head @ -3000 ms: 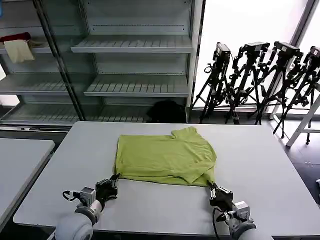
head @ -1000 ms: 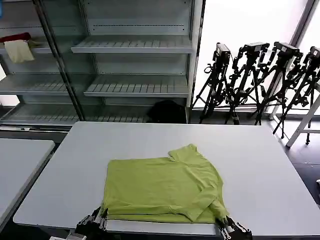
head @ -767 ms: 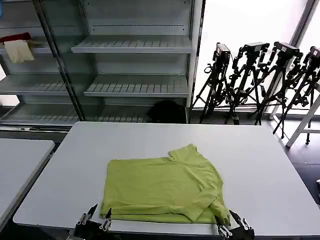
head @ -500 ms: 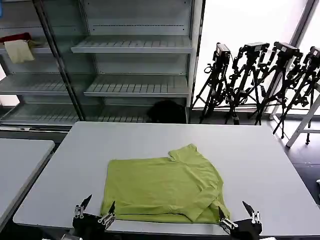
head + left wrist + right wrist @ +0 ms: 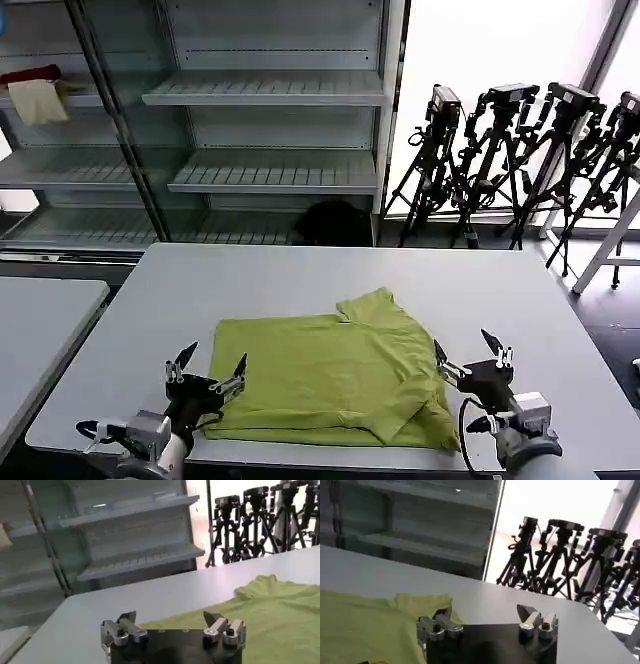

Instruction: Fold and organize the clothes.

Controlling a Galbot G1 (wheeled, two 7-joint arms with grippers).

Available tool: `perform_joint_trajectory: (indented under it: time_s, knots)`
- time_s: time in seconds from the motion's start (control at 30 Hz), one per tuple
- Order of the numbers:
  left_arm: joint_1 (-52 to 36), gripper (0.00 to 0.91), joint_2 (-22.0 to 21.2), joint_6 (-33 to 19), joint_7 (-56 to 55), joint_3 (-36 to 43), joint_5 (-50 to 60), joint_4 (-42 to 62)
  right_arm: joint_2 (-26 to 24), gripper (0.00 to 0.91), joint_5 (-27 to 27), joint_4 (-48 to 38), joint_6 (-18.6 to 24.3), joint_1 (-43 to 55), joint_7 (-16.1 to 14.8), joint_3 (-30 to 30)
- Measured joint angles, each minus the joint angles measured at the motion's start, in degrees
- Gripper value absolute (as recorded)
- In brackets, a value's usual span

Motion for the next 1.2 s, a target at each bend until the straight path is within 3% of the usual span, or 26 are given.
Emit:
perform_joint_trajectory:
  time_s: [0.27, 0.6, 1.2]
  knots:
    - [-8.0, 0.907, -1.4, 1.7, 3.4, 0.5, -5.2, 6.9, 2.7, 0.907, 2.7, -10.1, -3.9, 15.3, -3.4, -8.5]
    - [-15.4, 0.907, -2.6, 3.4, 6.4, 2.2, -8.9, 14.8, 6.0, 0.907, 5.1, -21.6, -5.9, 26.7, -6.5, -15.8]
    - [-21.9, 0.907, -3.5, 4.2, 9.7, 2.8, -12.5, 25.3, 10.6, 0.907, 5.2, -35.4, -6.9, 35.3, -13.2, -20.4]
